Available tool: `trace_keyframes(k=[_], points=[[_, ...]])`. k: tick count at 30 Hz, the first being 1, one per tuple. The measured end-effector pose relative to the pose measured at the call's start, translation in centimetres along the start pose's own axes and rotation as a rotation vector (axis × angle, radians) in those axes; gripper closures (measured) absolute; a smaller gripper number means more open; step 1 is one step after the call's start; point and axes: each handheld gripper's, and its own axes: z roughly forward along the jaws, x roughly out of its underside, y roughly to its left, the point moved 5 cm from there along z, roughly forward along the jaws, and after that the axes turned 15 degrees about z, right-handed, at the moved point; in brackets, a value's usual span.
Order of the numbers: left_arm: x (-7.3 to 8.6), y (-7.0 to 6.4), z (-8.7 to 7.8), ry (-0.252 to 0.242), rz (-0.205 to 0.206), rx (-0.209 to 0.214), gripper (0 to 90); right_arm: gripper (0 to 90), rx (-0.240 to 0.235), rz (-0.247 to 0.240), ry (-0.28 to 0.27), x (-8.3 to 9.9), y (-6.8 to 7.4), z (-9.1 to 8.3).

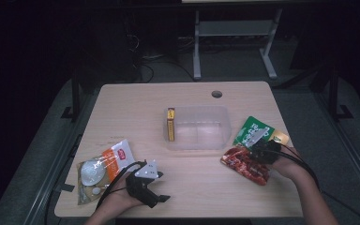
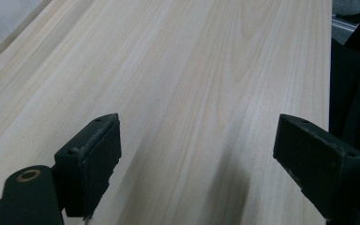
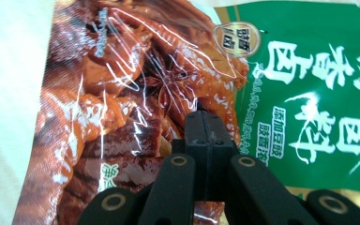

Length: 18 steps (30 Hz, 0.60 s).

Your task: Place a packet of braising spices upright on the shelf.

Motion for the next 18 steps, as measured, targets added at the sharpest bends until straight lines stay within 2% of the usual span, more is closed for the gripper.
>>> trace_keyframes(k=[2,4,5,7,8,10,11,13,14,16,18], points=[[0.0,0.0,0.0,-0.004,0.003,-0.003,14.9,90.0,-0.006,-0.019,0.0,-0.1,0.1,-0.1],[0.0,0.0,-0.1,0.001,0.004,0.0,14.9,90.0,-0.009,-0.003,-0.026,-0.2,-0.4,-0.3],[0.0,0.1,-0.1,-0.004,0.003,-0.001,14.9,90.0,0.015,0.007,-0.039,-0.3,-0.9,-0.2],[0.0,0.1,-0.1,-0.003,0.001,-0.002,14.9,90.0,0.02,0.072,-0.069,-0.5,-2.2,-0.2],[0.0,0.1,-0.1,-0.003,0.001,-0.002,14.8,90.0,0.035,0.097,-0.089,-0.7,-3.1,-0.2],[0.0,0.1,0.0,-0.003,0.001,-0.001,14.9,90.0,0.095,0.146,-0.12,-1.1,-5.2,-0.1],[0.0,0.1,0.0,-0.001,0.002,0.0,14.9,90.0,0.106,0.169,-0.134,-1.2,-5.9,-0.2],[0.1,0.2,0.1,-0.001,0.0,0.0,14.9,90.0,0.121,0.249,-0.185,-1.6,-7.4,-0.3],[0.0,0.2,0.1,-0.001,-0.001,-0.001,14.9,90.0,0.15,0.265,-0.193,-1.7,-8.2,-0.3],[0.1,0.2,0.1,0.002,0.001,0.0,14.9,90.0,0.163,0.321,-0.219,-1.8,-9.7,-0.1],[0.1,0.2,0.1,0.002,0.001,-0.001,14.9,90.0,0.176,0.363,-0.202,-1.6,-10.7,0.2]])
